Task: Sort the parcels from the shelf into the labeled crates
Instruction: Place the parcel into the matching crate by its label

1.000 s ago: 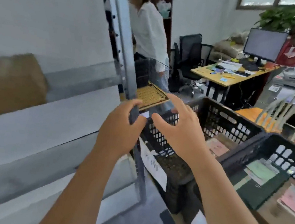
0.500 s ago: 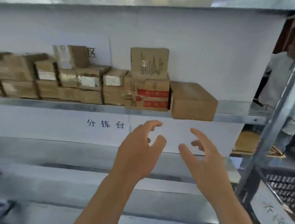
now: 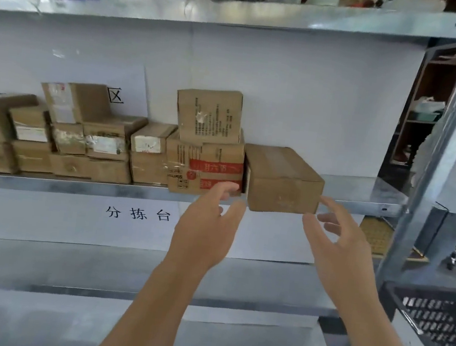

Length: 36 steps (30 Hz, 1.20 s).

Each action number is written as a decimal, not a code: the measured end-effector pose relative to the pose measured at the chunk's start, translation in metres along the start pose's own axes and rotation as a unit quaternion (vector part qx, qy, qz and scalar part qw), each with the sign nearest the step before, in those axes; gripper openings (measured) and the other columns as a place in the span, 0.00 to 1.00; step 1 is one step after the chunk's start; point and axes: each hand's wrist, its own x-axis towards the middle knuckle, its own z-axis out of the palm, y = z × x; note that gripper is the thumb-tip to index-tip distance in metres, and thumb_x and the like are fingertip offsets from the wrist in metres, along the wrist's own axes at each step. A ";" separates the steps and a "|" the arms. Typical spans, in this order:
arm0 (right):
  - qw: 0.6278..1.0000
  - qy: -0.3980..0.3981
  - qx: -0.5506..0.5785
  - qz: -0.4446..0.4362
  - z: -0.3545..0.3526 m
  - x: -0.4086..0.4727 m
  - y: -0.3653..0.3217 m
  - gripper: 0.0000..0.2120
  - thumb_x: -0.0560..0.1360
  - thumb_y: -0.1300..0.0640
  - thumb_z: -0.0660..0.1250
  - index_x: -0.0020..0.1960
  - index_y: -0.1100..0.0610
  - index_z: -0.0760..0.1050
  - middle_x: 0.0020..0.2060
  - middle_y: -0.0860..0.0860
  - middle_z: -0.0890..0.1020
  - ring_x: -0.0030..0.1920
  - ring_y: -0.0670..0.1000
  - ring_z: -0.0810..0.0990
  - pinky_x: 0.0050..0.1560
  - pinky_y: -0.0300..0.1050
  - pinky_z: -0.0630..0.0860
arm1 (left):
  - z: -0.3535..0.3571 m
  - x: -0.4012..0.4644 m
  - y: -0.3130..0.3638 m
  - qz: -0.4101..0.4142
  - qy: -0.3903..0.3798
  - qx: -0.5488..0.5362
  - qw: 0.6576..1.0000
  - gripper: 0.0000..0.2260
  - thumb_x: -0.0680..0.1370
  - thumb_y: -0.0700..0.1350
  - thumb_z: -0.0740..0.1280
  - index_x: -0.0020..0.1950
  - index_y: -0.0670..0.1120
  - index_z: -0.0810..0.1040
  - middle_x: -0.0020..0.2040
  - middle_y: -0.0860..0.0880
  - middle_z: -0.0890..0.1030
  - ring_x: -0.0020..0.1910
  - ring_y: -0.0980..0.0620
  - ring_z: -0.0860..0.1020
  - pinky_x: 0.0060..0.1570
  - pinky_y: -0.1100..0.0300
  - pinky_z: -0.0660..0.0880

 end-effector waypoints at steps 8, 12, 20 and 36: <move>0.998 0.016 0.053 0.015 -0.015 0.113 0.017 0.20 0.80 0.41 0.63 0.71 0.41 0.72 0.59 0.45 0.79 0.57 0.48 0.79 0.52 0.52 0.78 | 0.062 0.077 0.031 -0.041 0.032 0.030 0.998 0.11 0.86 0.58 0.57 0.56 0.59 0.78 0.44 0.60 0.80 0.45 0.65 0.76 0.42 0.65 0.67; 0.997 -0.030 0.044 0.057 -0.007 0.150 0.022 0.22 0.81 0.39 0.61 0.72 0.45 0.73 0.60 0.48 0.79 0.54 0.50 0.79 0.48 0.49 0.72 | 0.079 0.101 0.036 -0.062 0.063 0.054 0.995 0.17 0.85 0.63 0.56 0.65 0.58 0.79 0.48 0.57 0.81 0.49 0.55 0.79 0.47 0.56 0.73; 0.993 -0.074 0.033 0.082 -0.003 0.153 0.028 0.15 0.80 0.51 0.60 0.44 0.60 0.76 0.31 0.50 0.73 0.34 0.53 0.71 0.35 0.48 0.65 | 0.089 0.099 0.045 -0.054 0.052 0.062 0.995 0.18 0.86 0.56 0.60 0.76 0.60 0.72 0.60 0.62 0.76 0.61 0.55 0.78 0.65 0.49 0.78; 0.997 -0.016 0.070 0.041 -0.080 0.024 0.010 0.40 0.80 0.70 0.62 0.74 0.29 0.58 0.62 0.45 0.74 0.53 0.47 0.79 0.39 0.39 0.78 | 0.058 0.016 0.044 0.065 -0.100 -0.134 0.984 0.42 0.81 0.28 0.63 0.82 0.67 0.58 0.70 0.56 0.74 0.59 0.56 0.79 0.44 0.66 0.80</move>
